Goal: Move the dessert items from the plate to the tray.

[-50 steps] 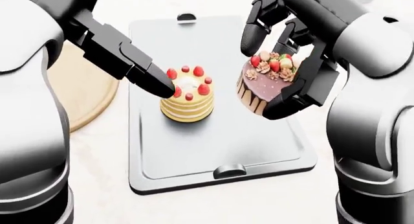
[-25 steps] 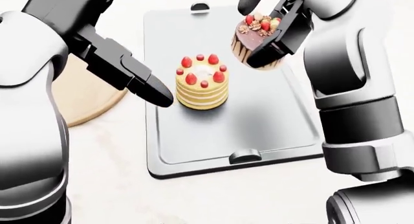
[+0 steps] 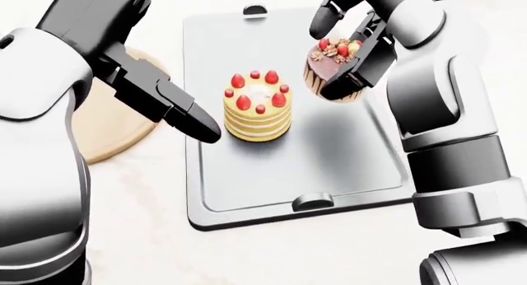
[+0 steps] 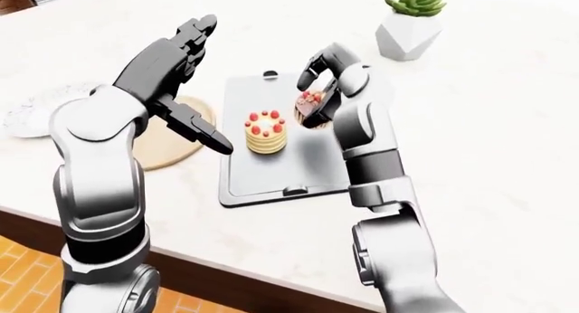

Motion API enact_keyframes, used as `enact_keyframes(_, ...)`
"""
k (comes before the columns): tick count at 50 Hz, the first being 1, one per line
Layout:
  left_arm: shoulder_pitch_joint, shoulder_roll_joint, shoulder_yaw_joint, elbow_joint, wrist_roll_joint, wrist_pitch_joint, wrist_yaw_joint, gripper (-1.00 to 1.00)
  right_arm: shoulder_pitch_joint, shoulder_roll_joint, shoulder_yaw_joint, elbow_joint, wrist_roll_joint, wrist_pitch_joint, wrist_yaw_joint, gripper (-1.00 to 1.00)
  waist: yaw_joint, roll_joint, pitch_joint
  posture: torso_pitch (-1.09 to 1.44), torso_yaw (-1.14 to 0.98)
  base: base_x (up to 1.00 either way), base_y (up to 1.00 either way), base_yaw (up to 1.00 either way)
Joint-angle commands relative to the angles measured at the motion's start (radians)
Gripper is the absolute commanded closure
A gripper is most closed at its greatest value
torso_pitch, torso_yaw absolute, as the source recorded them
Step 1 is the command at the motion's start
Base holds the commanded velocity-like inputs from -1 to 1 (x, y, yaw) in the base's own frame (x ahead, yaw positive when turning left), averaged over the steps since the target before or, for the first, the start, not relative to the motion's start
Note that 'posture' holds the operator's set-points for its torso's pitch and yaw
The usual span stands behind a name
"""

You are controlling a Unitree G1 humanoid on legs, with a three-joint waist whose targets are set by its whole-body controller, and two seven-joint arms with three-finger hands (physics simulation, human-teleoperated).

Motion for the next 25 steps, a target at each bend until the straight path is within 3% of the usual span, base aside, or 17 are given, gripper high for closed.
enact_keyframes(1,-0.031,0.006,0.003,-0.033,0.005,-0.017,0.009,-1.00,-0.049,-0.012,-0.012,-0.053,-0.009,-0.025,-0.018,0.44,0.001,-0.002,-0.037,0.00,0.00,0.00,0.00,0.00)
enact_keyframes(25,-0.023,0.015,0.013,-0.022,-0.015,-0.031,0.026,-1.00,-0.011,0.019,-0.004,-0.089,0.006,-0.031,0.006,0.27,-0.001,0.000,-0.036,0.00,0.00,0.00,0.00,0.00)
